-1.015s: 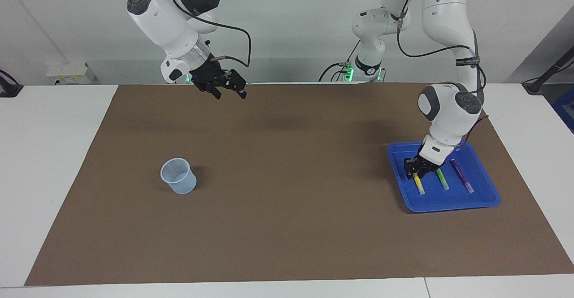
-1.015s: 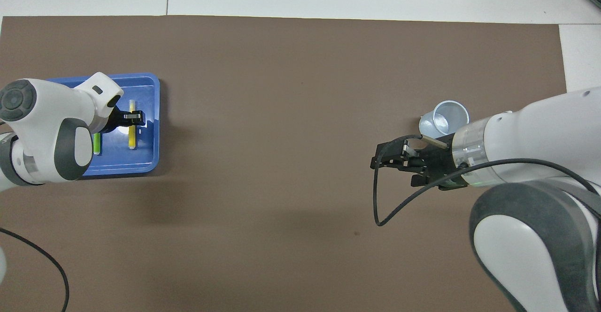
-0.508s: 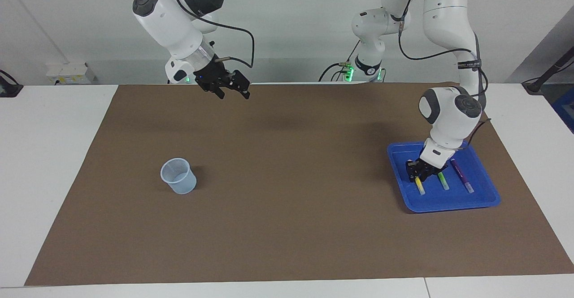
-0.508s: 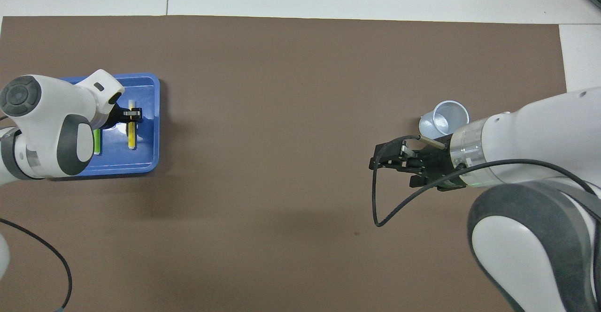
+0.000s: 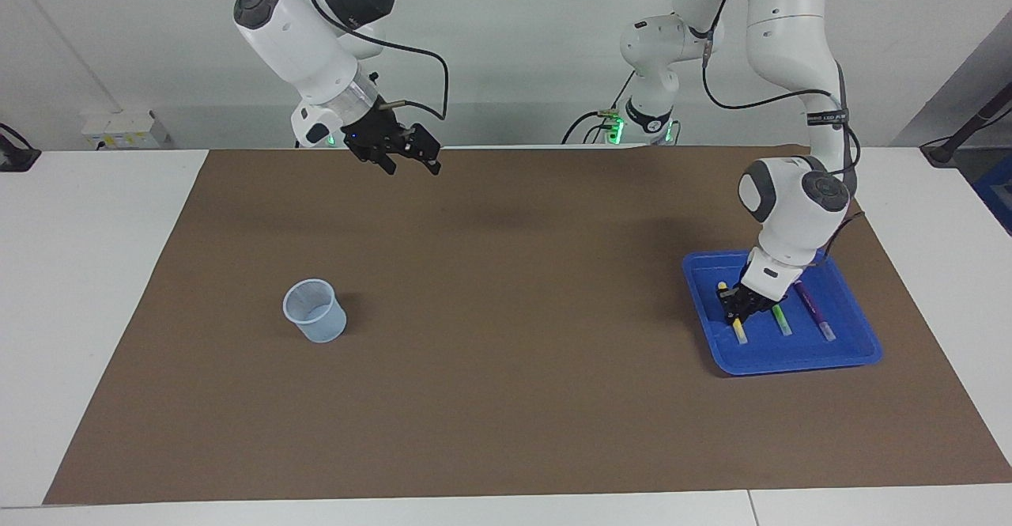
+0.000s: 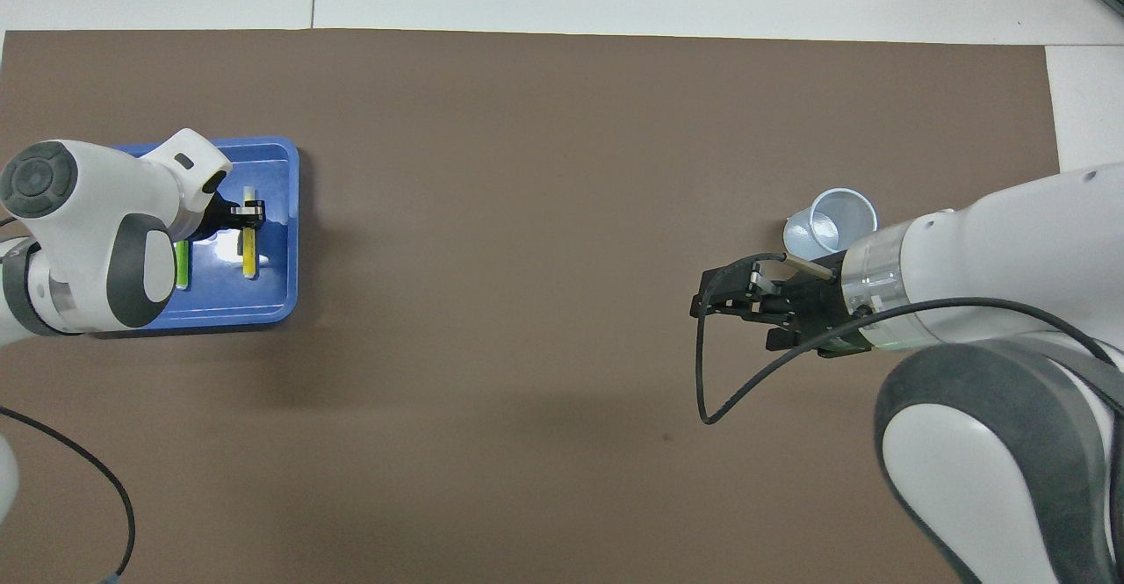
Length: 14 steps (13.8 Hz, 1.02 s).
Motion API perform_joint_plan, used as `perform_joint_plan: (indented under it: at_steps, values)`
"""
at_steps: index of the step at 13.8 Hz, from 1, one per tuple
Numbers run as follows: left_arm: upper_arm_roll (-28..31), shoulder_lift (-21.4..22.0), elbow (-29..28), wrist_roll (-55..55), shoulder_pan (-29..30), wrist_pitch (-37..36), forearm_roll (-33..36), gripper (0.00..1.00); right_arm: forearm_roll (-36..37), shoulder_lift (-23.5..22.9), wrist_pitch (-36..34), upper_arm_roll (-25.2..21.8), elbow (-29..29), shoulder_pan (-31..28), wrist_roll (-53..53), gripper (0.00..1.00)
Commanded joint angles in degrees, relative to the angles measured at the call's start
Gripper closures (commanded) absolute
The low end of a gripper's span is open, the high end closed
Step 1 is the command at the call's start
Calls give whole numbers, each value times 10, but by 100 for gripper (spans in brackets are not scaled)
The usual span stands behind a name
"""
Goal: Transfer and insert pens with both arms
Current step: 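Grasp the yellow pen with the left gripper while the right gripper advances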
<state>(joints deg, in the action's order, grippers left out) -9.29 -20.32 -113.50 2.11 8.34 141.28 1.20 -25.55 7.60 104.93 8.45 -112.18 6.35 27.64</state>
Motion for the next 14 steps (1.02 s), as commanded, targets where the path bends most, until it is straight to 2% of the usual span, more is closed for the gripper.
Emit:
perform_joint_plan:
  at_steps: [1, 4, 8, 10, 14]
  values:
    - [2, -12, -1, 20, -1, 19, 13, 100, -12, 1, 10, 1, -3, -1, 7, 0]
    - [1, -6, 15, 11, 18, -7, 14, 100, -12, 1, 10, 1, -3, -1, 7, 0]
    - [1, 26, 94, 11, 16, -170, 15, 100, -12, 1, 17, 1, -3, 2, 14, 0]
    - [-2, 30, 128, 12, 18, -216, 2, 100, -12, 1, 22, 1, -4, 2, 19, 0]
    - [-4, 46, 135, 35, 6, -278, -133, 100, -49, -9, 63, 2, -4, 16, 53, 0]
